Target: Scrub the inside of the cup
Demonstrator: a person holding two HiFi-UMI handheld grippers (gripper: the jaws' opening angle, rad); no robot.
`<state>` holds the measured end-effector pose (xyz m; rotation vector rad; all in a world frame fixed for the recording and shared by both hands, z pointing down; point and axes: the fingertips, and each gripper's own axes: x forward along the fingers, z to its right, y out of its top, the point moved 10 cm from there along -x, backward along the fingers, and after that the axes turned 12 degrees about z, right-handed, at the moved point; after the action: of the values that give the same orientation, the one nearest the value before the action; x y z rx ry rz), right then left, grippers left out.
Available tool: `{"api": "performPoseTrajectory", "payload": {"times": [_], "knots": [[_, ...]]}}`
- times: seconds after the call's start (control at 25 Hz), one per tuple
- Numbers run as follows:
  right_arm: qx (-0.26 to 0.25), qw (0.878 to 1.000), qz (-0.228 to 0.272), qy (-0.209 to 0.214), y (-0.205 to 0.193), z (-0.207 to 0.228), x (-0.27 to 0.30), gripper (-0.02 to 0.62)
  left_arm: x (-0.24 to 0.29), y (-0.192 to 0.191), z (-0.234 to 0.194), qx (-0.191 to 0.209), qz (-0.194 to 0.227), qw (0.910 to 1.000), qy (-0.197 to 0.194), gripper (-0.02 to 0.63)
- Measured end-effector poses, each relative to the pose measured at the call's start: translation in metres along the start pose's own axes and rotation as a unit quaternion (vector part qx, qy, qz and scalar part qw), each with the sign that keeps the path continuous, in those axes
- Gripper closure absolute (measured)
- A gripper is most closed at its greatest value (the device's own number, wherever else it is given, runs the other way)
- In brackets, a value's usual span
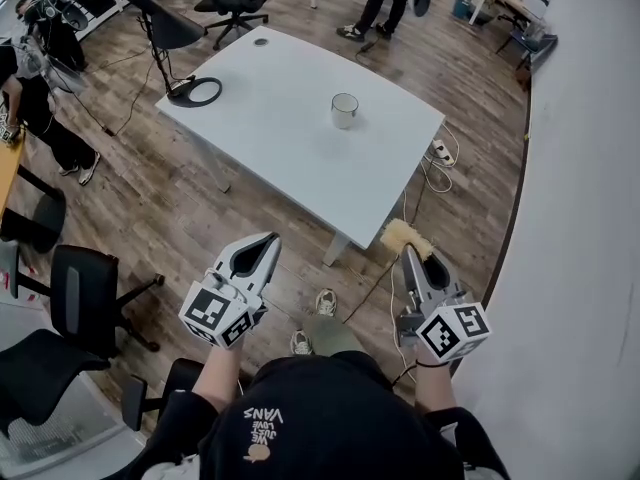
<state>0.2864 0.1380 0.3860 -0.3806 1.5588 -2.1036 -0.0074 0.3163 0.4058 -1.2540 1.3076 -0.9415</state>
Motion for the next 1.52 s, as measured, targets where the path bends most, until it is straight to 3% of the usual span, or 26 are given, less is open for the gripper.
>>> {"api": "performPoseTrajectory", "payload": {"times": [0.28,0.68,1.16,1.52], "knots": [[0.012,1.000,0.000,0.005,-0.004,0.020,0.053,0.503,0.035,-0.001,-0.037,0.001,0.002,1.0000,0.002,0.595],[0.028,1.000,0.002,0.015,0.011,0.078,0.138,0.503,0.128,0.000,-0.082,0.018,-0.002,0.9998,0.002,0.595],[0.041,0.998,-0.007,0.037,0.007,0.123,0.195,0.503,0.194,-0.021,-0.106,0.022,-0.018,0.9995,0.012,0.595],[0.040,0.999,-0.001,0.000,0.001,0.123,0.234,0.503,0.230,-0.026,-0.156,0.013,-0.029,0.9992,-0.022,0.595]]}}
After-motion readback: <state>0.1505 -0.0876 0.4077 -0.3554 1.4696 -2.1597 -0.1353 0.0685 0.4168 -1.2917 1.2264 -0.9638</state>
